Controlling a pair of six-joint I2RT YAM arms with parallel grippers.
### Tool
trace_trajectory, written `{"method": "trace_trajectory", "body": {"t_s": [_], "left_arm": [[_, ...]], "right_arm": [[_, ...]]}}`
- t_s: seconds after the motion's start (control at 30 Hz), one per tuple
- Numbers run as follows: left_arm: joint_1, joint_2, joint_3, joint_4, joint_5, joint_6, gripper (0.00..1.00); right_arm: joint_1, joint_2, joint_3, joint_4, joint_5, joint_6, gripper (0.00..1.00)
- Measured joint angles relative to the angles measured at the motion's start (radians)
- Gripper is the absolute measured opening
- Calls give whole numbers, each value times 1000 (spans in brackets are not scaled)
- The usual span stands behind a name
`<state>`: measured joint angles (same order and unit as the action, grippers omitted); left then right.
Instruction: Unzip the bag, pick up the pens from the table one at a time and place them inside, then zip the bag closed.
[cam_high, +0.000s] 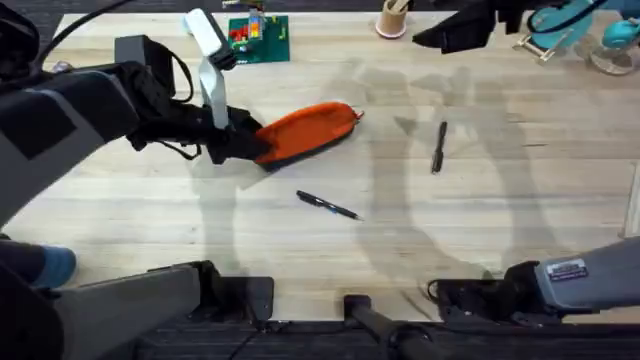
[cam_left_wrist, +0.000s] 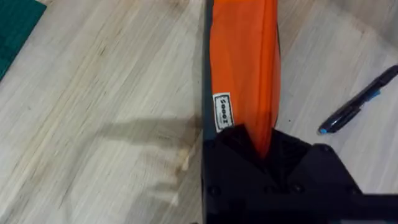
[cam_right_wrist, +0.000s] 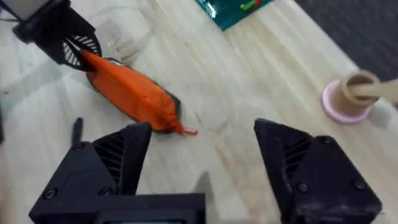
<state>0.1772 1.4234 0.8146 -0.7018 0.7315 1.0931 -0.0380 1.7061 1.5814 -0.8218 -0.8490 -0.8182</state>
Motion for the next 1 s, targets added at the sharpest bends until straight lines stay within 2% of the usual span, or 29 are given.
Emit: {"method": "trace_trajectory", "body": {"t_s": [0.23,0.37,0.6,0.77,1.0], "left_arm": [[0,0,0,0,0,0,42],[0,0,0,0,0,0,42],[0,0,0,2,-3,0,42],[0,0,0,2,-3,0,42],[0,0,0,3,-3,0,42]], "right_arm": [[0,31,0,51,71,-42,995],[4,31,1,66,69,-58,995],[36,31,2,61,59,-203,995],[40,57,9,60,-7,-327,995],[40,206,11,59,-149,-476,995]]}}
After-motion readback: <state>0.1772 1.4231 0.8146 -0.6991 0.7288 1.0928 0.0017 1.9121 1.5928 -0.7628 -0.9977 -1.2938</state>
